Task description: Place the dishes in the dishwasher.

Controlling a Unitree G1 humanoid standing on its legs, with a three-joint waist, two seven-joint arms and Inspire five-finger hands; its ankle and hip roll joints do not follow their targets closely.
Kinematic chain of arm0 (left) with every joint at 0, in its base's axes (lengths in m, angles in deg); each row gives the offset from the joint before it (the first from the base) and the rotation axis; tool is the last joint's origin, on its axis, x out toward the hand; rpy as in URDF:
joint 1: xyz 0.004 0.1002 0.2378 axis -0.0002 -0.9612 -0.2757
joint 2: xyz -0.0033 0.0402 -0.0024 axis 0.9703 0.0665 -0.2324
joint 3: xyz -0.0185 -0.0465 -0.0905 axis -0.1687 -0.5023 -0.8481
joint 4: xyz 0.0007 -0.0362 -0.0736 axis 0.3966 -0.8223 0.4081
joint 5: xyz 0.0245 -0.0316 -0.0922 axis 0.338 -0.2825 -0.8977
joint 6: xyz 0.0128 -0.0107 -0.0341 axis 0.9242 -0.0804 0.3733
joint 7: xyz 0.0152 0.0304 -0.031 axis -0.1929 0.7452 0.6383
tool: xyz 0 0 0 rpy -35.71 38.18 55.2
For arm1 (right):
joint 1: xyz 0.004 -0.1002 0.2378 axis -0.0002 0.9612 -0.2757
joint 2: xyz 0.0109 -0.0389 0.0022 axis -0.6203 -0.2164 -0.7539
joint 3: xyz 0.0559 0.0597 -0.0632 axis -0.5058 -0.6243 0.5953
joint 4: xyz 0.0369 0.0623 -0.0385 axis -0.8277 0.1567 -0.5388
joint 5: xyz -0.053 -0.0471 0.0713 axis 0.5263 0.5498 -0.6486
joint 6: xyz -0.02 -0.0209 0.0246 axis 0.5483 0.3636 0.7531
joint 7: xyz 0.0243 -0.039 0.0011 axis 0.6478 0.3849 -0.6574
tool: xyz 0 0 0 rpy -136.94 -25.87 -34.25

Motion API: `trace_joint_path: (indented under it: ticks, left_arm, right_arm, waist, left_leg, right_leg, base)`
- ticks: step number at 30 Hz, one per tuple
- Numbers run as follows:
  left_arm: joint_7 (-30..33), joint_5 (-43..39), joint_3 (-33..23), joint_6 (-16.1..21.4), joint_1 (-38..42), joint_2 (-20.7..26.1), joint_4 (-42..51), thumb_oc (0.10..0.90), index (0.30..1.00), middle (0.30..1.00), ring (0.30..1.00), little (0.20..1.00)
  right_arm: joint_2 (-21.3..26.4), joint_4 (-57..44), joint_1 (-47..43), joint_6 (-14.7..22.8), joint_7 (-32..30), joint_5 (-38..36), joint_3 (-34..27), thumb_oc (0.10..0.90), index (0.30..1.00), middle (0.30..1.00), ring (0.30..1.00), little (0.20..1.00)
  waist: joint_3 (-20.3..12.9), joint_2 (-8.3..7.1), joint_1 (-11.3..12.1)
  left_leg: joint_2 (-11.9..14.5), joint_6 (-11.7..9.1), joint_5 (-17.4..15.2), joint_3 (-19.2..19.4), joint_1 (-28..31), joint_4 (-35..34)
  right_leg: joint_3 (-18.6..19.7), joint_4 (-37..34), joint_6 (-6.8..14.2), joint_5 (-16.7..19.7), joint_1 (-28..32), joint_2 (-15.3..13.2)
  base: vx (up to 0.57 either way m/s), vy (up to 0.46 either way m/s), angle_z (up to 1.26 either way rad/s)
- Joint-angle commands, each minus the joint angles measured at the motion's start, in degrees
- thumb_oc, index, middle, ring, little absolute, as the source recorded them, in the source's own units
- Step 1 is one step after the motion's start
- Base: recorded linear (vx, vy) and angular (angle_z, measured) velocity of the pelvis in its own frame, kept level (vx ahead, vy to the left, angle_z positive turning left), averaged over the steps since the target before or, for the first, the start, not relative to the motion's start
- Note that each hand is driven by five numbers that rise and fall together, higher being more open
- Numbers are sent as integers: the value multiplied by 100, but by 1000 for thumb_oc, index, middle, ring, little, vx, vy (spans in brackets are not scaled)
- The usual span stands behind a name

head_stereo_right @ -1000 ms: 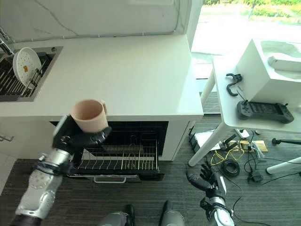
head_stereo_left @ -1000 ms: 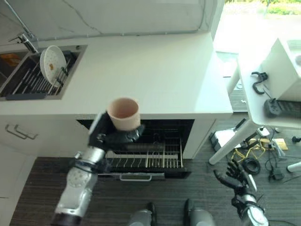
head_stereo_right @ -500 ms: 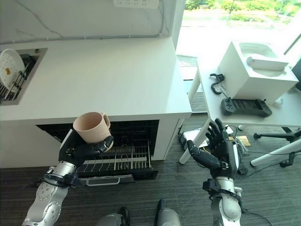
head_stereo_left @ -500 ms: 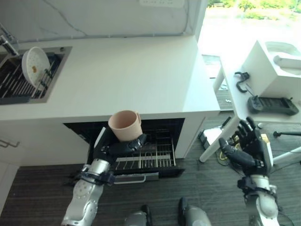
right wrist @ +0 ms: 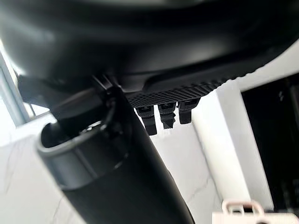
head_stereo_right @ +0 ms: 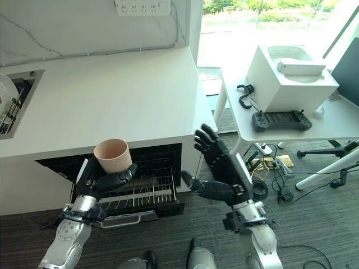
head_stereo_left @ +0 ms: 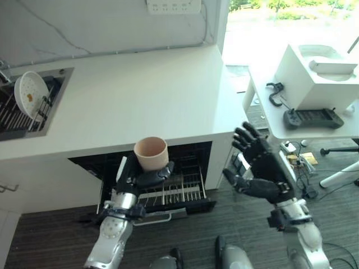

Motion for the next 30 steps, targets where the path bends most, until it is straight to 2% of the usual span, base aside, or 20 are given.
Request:
trace_joint_path:
  ticks: [1, 6, 10, 12, 17, 22, 30]
  left_arm:
    - [679, 736, 73, 1072, 831, 135, 282, 400, 300, 300, 300, 300]
    - [799, 1165, 322, 1261, 1006, 121, 311, 400, 300, 300, 300, 300]
    - [1561, 1625, 628, 1294, 1277, 60, 140, 400, 300, 300, 300, 300]
    - [1527, 1661, 703, 1400, 1321, 32, 88, 400, 300, 300, 300, 300]
    - [2005, 2117, 917, 1545, 1499, -60, -35, 400, 300, 300, 300, 300]
    - [1942, 2072, 1021, 1424, 1618, -115, -116, 400, 300, 300, 300, 300]
    - [1787, 2116, 1175, 1468, 1616, -195, -162, 400, 300, 300, 300, 300]
  right_arm:
    - [80, -676, -446, 331, 50, -161, 11, 800, 900, 900, 900, 900]
    - [-59, -597, -771, 109, -53, -618, 349, 800, 900, 900, 900, 900]
    - [-176, -451, -1182, -70, -482, -280, 824, 800, 900, 900, 900, 900]
    - [-227, -373, -1338, -140, -643, -205, 971, 800, 900, 900, 900, 900]
    - [-444, -122, -1887, -356, -956, -41, 1316, 800, 900, 900, 900, 900]
    - [-544, -90, -2316, -679, -1186, 365, 1484, 800, 900, 900, 900, 900]
    - [-751, 221, -3016, -1213, -1555, 657, 1713, 800, 900, 900, 900, 900]
  waist:
    - [-324, -41, 187]
    - [-380, -27, 328]
    - [-436, -2, 483]
    - [-433, 4, 560]
    - [-464, -1, 746]
    - [-464, -23, 895]
    - [-461, -48, 1170]
  left_leg:
    - [106, -118, -463, -142, 62, 252]
    - [82, -135, -460, -253, 52, 252]
    - [55, -151, -448, -346, 45, 252]
    - [42, -165, -441, -406, 53, 252]
    - [16, -180, -424, -542, 48, 252]
    - [8, -195, -398, -647, 31, 252]
    - [-9, -217, -361, -833, -12, 252]
  right_leg:
    - [-311, 324, 429, -881, 411, -313]
    - [-378, 324, 416, -897, 465, -325]
    - [-467, 324, 395, -903, 537, -360]
    - [-506, 324, 382, -911, 588, -362]
    - [-600, 324, 337, -937, 675, -372]
    - [-701, 324, 308, -950, 747, -378]
    - [-863, 324, 249, -981, 854, -382]
  base:
    - [36, -38, 3]
    - [19, -40, 12]
    - [19, -33, 17]
    - [22, -36, 13]
    - [27, -26, 16]
    - [27, -29, 23]
    - [29, -16, 16]
